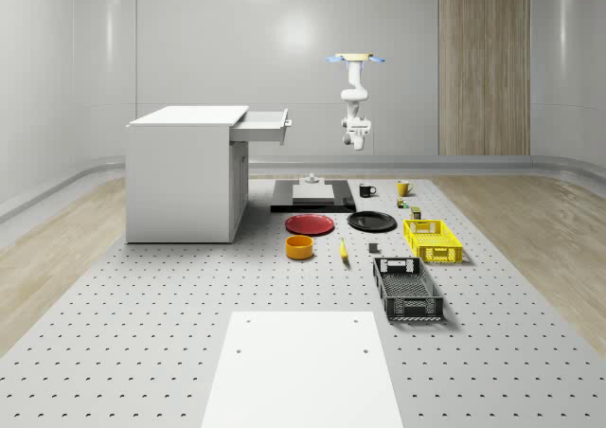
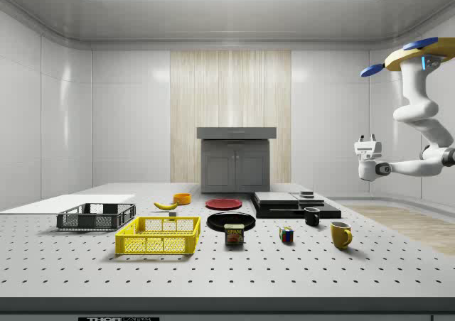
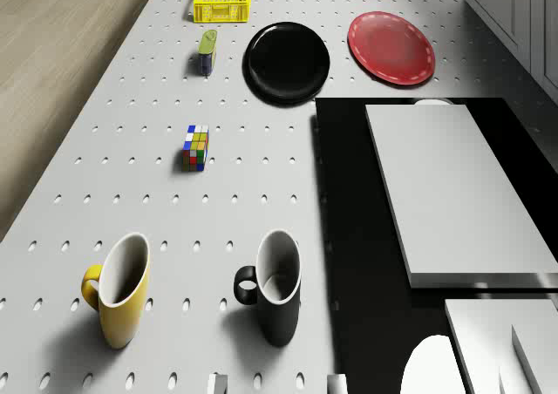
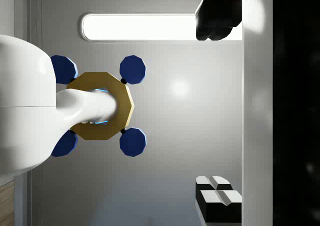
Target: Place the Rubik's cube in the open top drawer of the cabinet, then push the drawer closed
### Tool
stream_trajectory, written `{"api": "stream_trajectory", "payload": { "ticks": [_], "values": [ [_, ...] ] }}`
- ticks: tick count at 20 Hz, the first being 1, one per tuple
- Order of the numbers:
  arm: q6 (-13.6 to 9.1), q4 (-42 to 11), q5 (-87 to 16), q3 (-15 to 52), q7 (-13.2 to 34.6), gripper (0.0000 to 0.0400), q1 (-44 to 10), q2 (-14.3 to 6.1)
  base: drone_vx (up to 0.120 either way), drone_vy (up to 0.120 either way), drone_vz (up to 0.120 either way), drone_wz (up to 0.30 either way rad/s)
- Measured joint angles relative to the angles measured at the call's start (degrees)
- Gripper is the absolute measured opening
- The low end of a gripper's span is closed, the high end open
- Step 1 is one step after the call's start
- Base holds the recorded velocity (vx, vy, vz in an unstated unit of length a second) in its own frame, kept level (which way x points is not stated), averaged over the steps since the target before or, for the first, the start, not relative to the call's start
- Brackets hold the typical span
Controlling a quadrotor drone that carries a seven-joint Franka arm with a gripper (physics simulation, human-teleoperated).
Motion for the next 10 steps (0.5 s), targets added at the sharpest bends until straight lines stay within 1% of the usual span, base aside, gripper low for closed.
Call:
{"api": "stream_trajectory", "payload": {
  "ticks": [2,5,7,10],
  "values": [
    [-2.1,2.4,0.0,0.0,0.0,0.04,-0.1,0.2,0.0,0.0,0.0,0.0],
    [-4.8,6.1,0.0,0.1,-0.1,0.04,-0.1,1.1,0.0,0.0,0.0,0.0],
    [-6.4,8.6,0.1,0.1,-0.1,0.04,-0.2,1.9,0.02,0.1,0.0,0.0],
    [-8.3,11.8,0.1,0.1,-0.1,0.04,-0.2,3.1,0.12,0.12,0.0,0.0]
  ]
}}
